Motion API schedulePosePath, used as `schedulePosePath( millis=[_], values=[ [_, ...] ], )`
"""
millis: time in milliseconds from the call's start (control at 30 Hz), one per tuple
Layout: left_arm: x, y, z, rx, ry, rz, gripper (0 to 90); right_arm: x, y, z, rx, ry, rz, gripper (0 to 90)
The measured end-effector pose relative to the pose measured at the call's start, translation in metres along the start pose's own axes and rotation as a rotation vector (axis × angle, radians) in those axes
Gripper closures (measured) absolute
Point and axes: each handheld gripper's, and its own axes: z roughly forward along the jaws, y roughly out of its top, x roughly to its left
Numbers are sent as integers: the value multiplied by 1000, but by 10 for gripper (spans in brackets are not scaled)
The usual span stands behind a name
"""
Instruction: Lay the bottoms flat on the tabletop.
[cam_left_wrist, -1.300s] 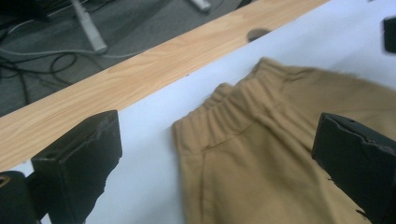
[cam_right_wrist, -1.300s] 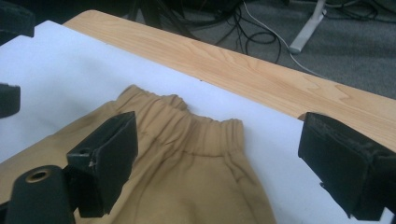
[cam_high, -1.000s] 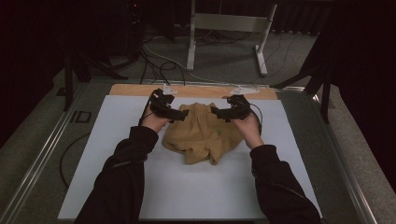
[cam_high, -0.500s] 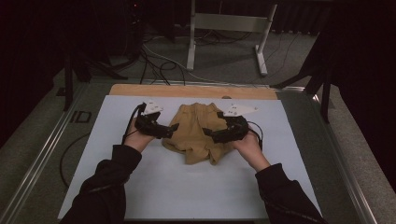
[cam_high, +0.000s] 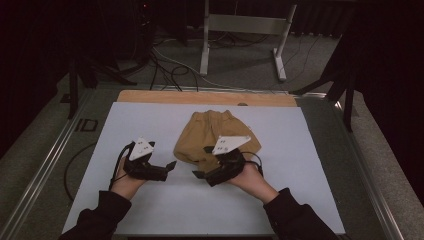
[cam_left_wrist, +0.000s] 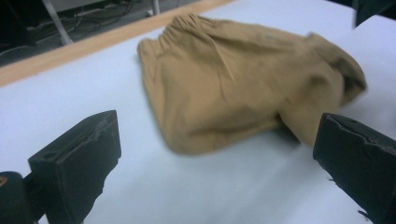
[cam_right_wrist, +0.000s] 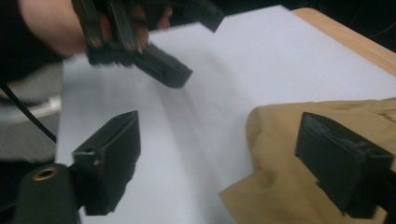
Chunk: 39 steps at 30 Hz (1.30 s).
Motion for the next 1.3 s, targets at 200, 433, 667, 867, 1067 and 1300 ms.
schedulePosePath(
  millis=[200,433,667,867,1067,1300],
  values=[
    [-15,-25,-15,10,1,-7,21,14,-24,33,126,-49,-88,378],
    [-25,-45,-24,17,-17,-44,21,0,-49,51,262,-188,-109,482],
    [-30,-49,-28,13,-9,-34,21,-7,-61,53,314,-250,-99,702],
    [-30,-50,-28,6,-1,-25,22,-5,-66,55,363,-223,-159,872],
    [-28,-51,-27,2,-3,-31,24,-4,-58,47,317,-192,-142,882],
    [-27,-50,-27,-4,-2,-32,25,-3,-28,16,168,-134,-109,881]
  ],
)
